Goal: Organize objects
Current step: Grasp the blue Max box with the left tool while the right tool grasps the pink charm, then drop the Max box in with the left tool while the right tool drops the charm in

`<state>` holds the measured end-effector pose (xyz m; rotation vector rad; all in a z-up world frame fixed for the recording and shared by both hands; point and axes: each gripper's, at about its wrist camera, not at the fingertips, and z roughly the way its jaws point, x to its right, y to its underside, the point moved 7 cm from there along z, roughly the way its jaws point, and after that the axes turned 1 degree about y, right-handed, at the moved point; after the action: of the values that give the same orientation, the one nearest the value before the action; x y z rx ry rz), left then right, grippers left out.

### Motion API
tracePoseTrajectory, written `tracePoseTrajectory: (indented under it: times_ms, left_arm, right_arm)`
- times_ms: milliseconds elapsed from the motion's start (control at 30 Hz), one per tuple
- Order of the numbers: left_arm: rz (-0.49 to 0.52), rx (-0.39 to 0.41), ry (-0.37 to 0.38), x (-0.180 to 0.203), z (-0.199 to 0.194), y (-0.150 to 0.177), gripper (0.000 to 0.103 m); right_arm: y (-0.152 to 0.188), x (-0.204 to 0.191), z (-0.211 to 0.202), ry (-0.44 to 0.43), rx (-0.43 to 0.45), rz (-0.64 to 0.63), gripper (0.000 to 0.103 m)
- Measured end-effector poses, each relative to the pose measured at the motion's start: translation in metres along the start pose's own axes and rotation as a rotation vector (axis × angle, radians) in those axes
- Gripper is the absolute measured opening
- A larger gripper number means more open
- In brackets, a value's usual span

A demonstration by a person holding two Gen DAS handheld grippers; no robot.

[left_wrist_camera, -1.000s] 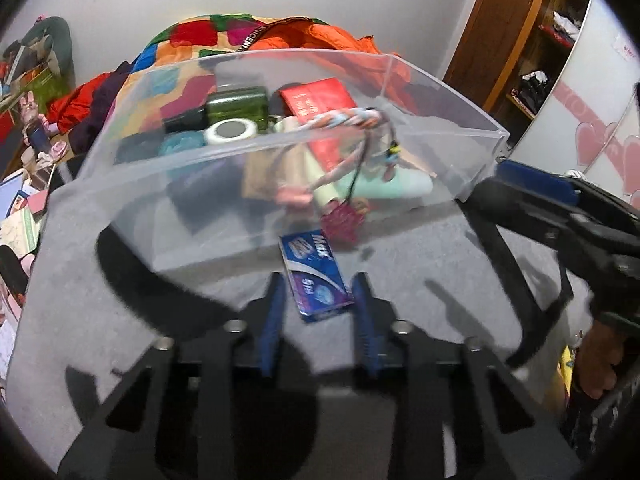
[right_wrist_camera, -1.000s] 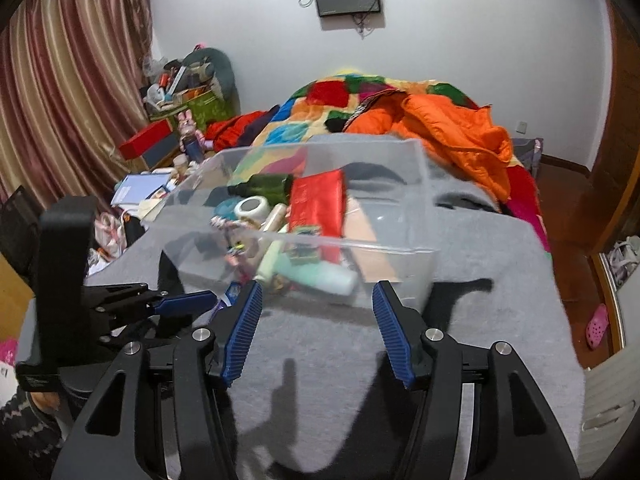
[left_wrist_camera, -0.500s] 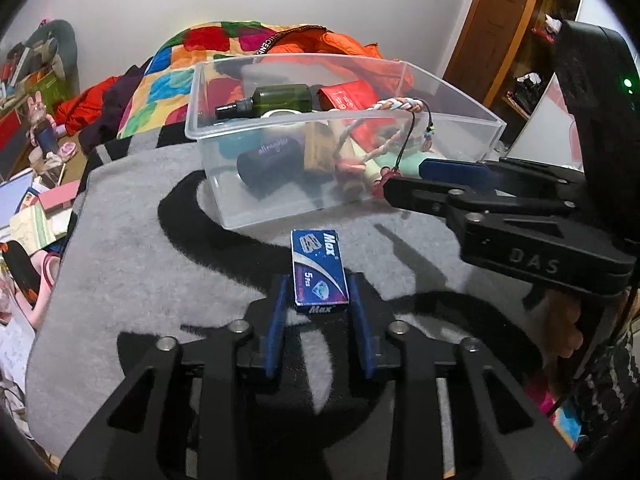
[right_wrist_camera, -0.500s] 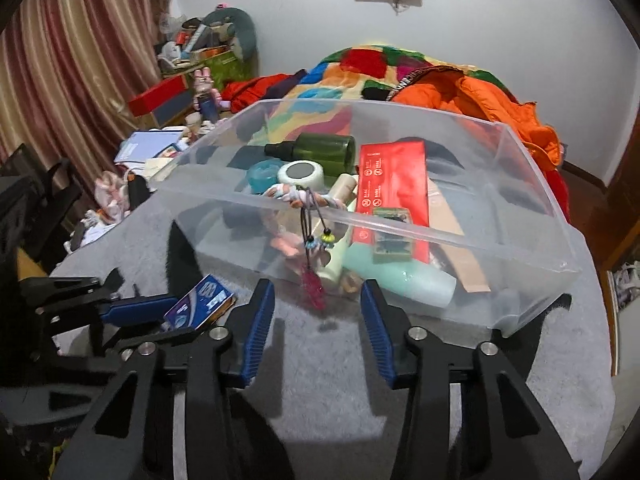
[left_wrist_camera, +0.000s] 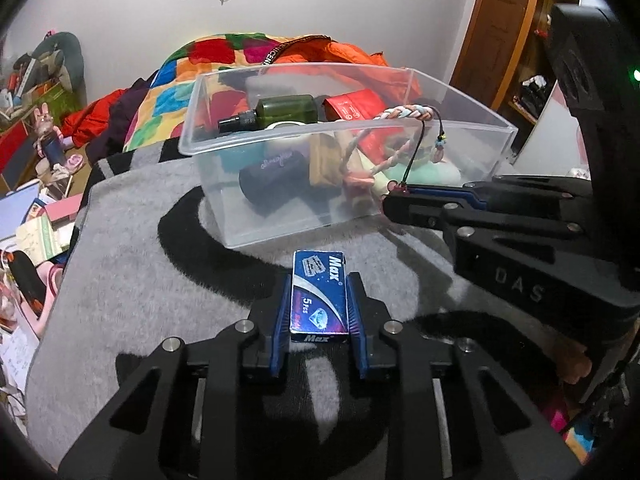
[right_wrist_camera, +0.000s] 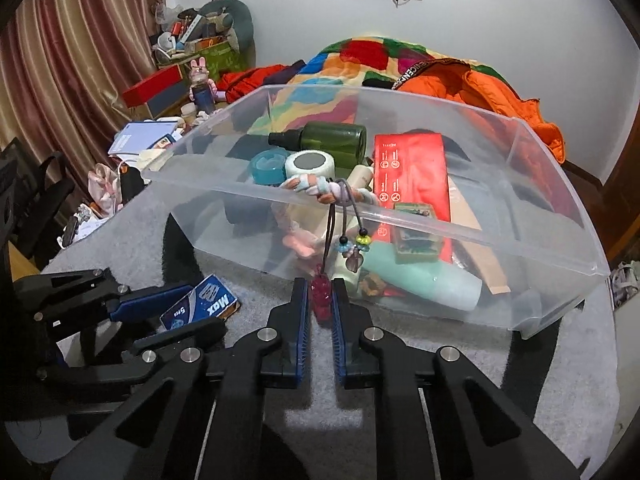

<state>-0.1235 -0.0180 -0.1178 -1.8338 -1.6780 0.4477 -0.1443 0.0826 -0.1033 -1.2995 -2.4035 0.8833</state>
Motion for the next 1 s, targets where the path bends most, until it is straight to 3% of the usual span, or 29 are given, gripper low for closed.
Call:
tracePoseTrajectory:
  times_ms: [400, 600, 767, 1000]
  left_arm:
    - [-0.062, 0.085, 0.029, -0.009, -0.033, -0.019, 0.027]
    - [-0.072, 0.134, 0.034, -0.008, -0.049, -0.035, 0.027]
    - [-0.078, 0.155, 0.046, -0.007, -0.055, -0.045, 0.027]
    - [-0.056, 0.193, 0.034, -0.001, -0.064, -0.065, 0.027]
  right_arm:
    - [-0.001, -0.001, -0.044, -0.079, 0.102, 0.026, 0.008]
    - [-0.008, 0.013, -0.073, -0.071, 0.167, 0.06, 0.008]
    - [-0.031, 0.031, -0.104, -0.029, 0.265, 0.079, 0.008]
    - [-0.07, 0.042, -0.12, 0.009, 0.33, 0.058, 0.008]
